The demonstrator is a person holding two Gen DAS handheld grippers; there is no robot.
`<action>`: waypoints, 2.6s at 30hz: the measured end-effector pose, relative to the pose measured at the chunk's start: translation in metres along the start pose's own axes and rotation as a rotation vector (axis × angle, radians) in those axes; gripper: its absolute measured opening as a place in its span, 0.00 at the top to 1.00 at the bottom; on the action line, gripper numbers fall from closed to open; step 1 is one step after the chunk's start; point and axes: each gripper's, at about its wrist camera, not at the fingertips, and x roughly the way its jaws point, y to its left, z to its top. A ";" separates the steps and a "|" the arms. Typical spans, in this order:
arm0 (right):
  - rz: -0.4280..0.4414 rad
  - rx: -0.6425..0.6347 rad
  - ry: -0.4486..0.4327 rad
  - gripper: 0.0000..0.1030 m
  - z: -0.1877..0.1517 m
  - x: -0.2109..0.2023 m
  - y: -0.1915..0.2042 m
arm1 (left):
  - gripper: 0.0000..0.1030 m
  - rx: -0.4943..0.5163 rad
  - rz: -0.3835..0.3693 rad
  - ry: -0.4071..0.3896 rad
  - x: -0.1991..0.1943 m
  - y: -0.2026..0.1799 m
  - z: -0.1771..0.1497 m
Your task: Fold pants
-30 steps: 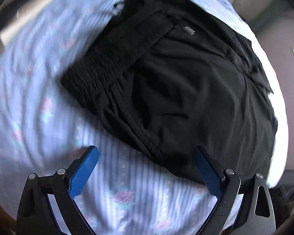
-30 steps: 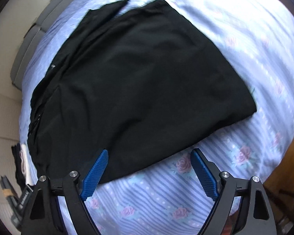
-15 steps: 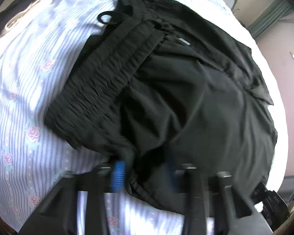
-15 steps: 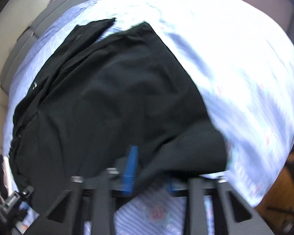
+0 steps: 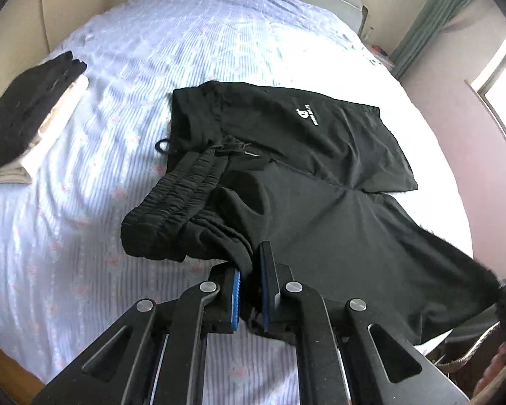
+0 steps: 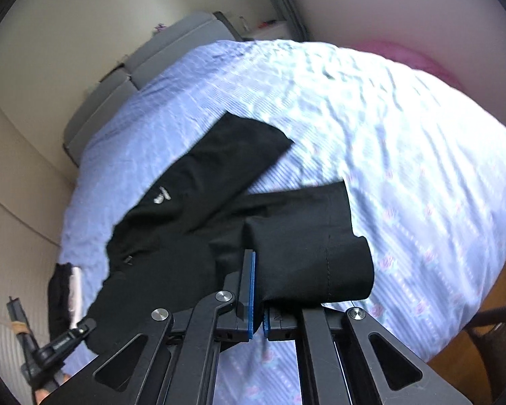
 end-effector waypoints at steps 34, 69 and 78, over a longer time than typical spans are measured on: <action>0.093 -0.263 -0.204 0.96 0.217 0.106 0.170 | 0.95 -0.244 0.131 -0.149 0.027 0.016 0.195; 0.029 -0.417 0.164 0.42 0.148 0.186 0.087 | 0.14 0.295 0.215 -0.043 0.106 -0.056 0.182; 0.146 -0.505 0.491 0.51 0.062 0.254 0.072 | 0.17 0.349 0.238 0.110 0.146 -0.072 0.108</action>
